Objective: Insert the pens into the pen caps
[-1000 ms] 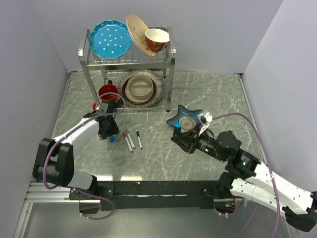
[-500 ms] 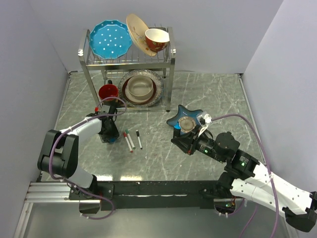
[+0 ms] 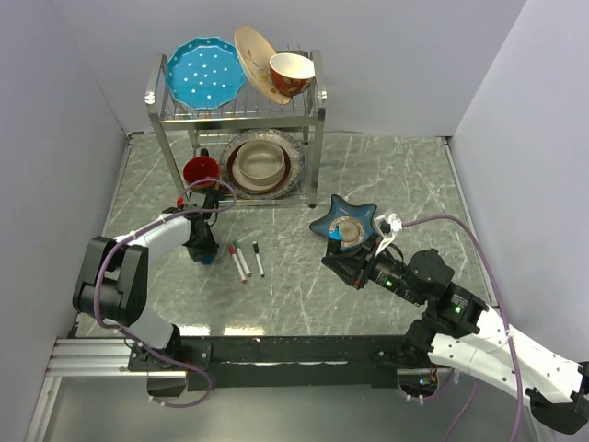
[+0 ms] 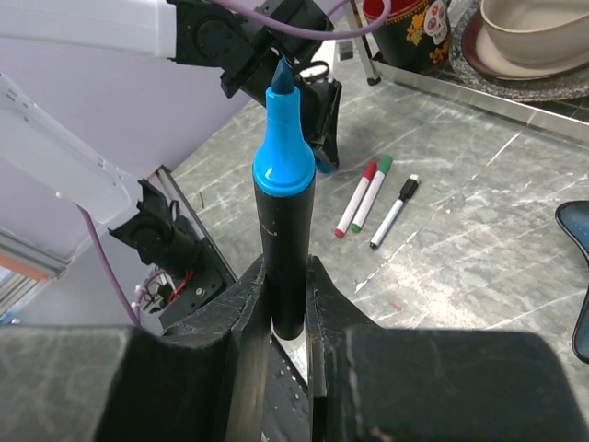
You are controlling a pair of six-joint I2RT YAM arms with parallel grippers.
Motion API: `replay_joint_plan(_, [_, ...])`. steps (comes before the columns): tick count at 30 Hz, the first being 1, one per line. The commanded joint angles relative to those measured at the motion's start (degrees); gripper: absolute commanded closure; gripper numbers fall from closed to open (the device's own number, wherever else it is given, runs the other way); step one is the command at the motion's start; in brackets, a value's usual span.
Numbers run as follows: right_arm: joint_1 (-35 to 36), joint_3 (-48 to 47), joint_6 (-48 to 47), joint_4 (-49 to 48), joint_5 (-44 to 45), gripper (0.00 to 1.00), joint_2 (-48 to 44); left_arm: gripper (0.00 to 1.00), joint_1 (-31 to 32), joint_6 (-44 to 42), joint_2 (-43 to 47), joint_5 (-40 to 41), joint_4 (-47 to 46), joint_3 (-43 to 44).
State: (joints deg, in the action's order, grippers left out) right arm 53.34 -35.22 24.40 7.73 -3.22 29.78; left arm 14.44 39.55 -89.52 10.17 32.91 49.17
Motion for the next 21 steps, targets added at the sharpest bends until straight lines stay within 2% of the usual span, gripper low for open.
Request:
replay_joint_plan(1, [-0.26,0.51,0.56,-2.28,0.41,1.0,0.01,0.89,-0.02,0.35,-1.63,-0.68,-3.46,-1.62])
replay_joint_plan(2, [-0.26,0.51,0.73,-2.54,0.15,1.0,0.88,0.98,0.06,0.79,-1.11,-0.51,-3.72,-1.71])
replay_joint_plan(3, [-0.26,0.51,0.99,-2.71,-0.11,1.0,1.24,0.99,-0.02,0.97,0.47,-0.94,-4.25,-1.97])
replay_joint_plan(8, [-0.26,-1.07,2.14,-2.28,-1.87,1.0,6.59,0.99,0.33,1.67,6.45,-0.86,-6.53,-3.2])
replay_joint_plan(12, [-0.26,-0.99,2.93,-5.08,-4.07,1.0,9.5,0.99,1.38,2.81,15.83,-1.03,-8.46,-3.29])
replay_joint_plan(15, [-0.26,-0.29,3.89,-7.63,-4.77,1.0,11.87,0.99,2.44,3.95,22.16,-4.19,-11.45,-3.38])
replay_joint_plan(21, [-0.08,-1.6,6.09,-14.49,-7.67,1.0,22.68,0.99,7.97,7.55,30.26,-9.65,-17.25,-4.6])
